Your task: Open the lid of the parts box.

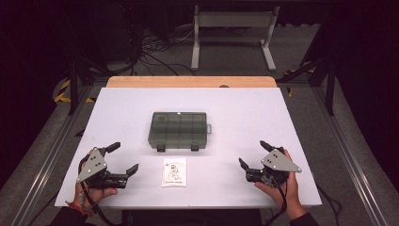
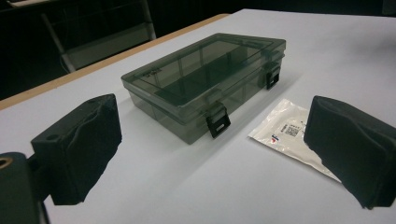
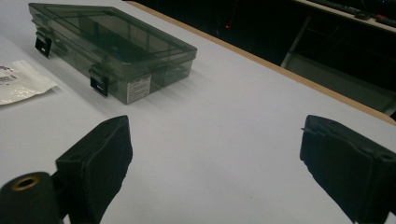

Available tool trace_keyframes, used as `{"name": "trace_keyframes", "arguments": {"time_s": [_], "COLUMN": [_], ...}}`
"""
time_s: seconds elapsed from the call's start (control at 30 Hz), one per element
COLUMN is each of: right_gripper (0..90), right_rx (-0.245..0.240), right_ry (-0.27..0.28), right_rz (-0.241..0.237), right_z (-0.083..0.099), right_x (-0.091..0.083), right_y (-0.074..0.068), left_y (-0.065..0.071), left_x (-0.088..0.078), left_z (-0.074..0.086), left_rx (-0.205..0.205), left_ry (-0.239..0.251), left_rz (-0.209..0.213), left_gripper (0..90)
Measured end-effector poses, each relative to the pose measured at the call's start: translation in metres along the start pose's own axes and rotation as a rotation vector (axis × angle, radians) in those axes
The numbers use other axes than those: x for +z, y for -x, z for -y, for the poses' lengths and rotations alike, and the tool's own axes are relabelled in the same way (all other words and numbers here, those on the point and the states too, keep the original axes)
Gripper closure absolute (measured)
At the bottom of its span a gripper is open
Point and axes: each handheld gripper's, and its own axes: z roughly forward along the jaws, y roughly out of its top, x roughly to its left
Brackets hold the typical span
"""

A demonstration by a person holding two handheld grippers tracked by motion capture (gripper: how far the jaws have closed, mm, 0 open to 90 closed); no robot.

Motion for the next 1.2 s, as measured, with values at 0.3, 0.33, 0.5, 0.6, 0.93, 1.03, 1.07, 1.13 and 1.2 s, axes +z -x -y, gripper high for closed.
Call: {"name": "trace_keyframes", "arguments": {"time_s": [0.3,0.33,0.5,0.6,0.93,1.03,1.07,1.13,1.2], "right_gripper": [10.0,9.9,9.9,10.0,14.1,14.7,15.5,15.7,18.0], "right_rx": [-0.009,-0.014,-0.014,-0.01,0.011,0.039,0.041,0.044,0.041], "right_ry": [-0.012,-0.011,-0.023,-0.032,-0.061,-0.087,-0.101,-0.119,-0.143], "right_rz": [-0.006,-0.004,-0.018,-0.025,-0.059,-0.103,-0.143,-0.152,-0.168], "right_z": [0.0,-0.001,0.0,0.001,-0.001,-0.003,-0.004,-0.005,-0.007], "right_x": [0.003,0.003,0.006,0.008,0.019,0.027,0.033,0.037,0.044], "right_y": [-0.002,-0.002,-0.004,-0.004,-0.004,-0.003,-0.002,-0.003,-0.004], "left_y": [0.004,0.004,0.006,0.004,-0.001,-0.007,-0.011,-0.013,-0.017], "left_x": [-0.003,-0.003,-0.001,0.002,0.014,0.023,0.03,0.033,0.036], "left_z": [0.0,0.0,-0.001,0.0,0.001,0.001,0.002,0.003,0.004], "left_rx": [0.044,0.041,0.066,0.057,0.04,0.02,-0.001,-0.005,-0.012], "left_ry": [-0.023,-0.018,-0.028,-0.039,-0.101,-0.14,-0.167,-0.177,-0.195], "left_rz": [-0.013,-0.011,0.004,0.006,0.024,0.023,0.028,0.026,0.019], "left_gripper": [6.2,6.3,7.9,9.2,14.1,16.0,15.9,15.9,16.0]}}
